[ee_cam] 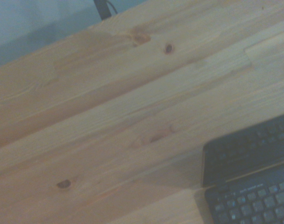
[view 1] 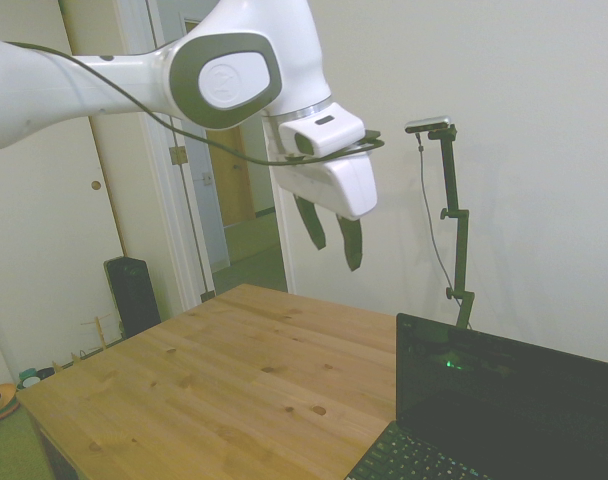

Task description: Close the laptop

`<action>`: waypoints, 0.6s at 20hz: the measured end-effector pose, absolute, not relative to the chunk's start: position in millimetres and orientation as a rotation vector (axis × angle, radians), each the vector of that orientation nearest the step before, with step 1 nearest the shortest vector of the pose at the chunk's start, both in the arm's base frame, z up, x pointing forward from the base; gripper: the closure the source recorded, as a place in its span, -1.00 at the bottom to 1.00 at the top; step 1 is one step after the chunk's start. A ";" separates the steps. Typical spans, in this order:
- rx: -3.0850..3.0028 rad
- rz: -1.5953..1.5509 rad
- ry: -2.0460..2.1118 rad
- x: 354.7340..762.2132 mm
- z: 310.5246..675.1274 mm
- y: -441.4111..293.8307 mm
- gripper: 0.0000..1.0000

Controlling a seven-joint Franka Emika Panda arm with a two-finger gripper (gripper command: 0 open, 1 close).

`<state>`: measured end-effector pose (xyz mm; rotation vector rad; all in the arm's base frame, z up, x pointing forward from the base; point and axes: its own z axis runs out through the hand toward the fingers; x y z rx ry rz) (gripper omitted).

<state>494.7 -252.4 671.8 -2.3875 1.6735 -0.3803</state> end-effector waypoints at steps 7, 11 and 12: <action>-2.414 -0.416 1.716 563.4 674.1 -279.2 -1.00; -2.433 -0.340 1.768 590.5 646.8 -309.1 -1.00; -2.439 -0.325 1.779 595.3 639.6 -318.6 -1.00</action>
